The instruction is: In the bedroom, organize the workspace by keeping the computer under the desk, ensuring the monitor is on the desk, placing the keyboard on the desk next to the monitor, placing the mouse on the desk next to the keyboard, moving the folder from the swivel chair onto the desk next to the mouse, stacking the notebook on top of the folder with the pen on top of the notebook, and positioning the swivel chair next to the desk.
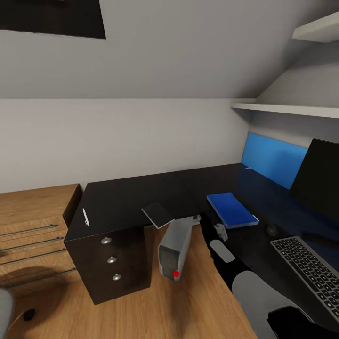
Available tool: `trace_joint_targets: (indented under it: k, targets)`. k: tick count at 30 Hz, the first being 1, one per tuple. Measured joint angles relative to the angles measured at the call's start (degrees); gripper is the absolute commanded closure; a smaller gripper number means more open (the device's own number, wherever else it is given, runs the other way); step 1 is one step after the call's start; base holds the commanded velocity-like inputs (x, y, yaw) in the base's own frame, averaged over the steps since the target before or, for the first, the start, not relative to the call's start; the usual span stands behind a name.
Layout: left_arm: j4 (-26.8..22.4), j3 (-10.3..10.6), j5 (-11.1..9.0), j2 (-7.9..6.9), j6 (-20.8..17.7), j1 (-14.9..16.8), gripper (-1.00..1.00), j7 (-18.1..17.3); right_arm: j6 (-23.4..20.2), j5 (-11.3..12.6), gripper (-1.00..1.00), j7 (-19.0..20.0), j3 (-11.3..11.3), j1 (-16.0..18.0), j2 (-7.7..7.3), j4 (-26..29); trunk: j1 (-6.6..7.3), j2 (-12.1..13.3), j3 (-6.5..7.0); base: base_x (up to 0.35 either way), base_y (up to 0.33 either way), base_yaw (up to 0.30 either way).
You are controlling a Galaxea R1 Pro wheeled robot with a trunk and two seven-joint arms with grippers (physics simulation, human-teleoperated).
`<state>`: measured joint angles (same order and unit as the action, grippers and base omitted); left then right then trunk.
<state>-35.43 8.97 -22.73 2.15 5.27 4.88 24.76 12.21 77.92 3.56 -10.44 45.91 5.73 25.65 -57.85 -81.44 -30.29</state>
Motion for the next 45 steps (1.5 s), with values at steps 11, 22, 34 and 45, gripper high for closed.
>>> trace_joint_targets:
  k: [11, 22, 34, 45]
  targets:
    - [0.0, 0.0, 0.0, 0.0, 0.0, 0.0, -1.0, 0.0, -9.1, 0.3, -1.0, -2.2, -1.6, 0.0, 1.11, -1.0, 0.0, 0.0, 0.0, 0.0, 0.109, 0.0]
    - [-0.1, 0.2, 0.0, 0.04, 0.1, 0.0, -1.0, 0.0, -17.5, 0.8, -1.0, -3.3, -1.7, 0.0, 1.24, -1.2, 0.0, 0.0, 0.0, 0.021, 0.188, 0.0]
    - [-0.5, 0.5, 0.0, 0.62, 0.0, 0.0, -1.0, 0.0, -23.3, 1.3, -1.0, -3.3, -1.5, 0.0, 1.25, -1.5, -1.75, -3.2, -1.43, 0.001, 0.006, 0.0]
    - [-3.6, 0.3, 0.0, 0.38, 4.7, 0.0, -1.0, -0.2, -20.7, 4.3, -1.0, -2.5, -0.6, 0.0, 1.14, -1.1, -4.17, -7.6, -3.41, 0.0, 0.0, 0.0]
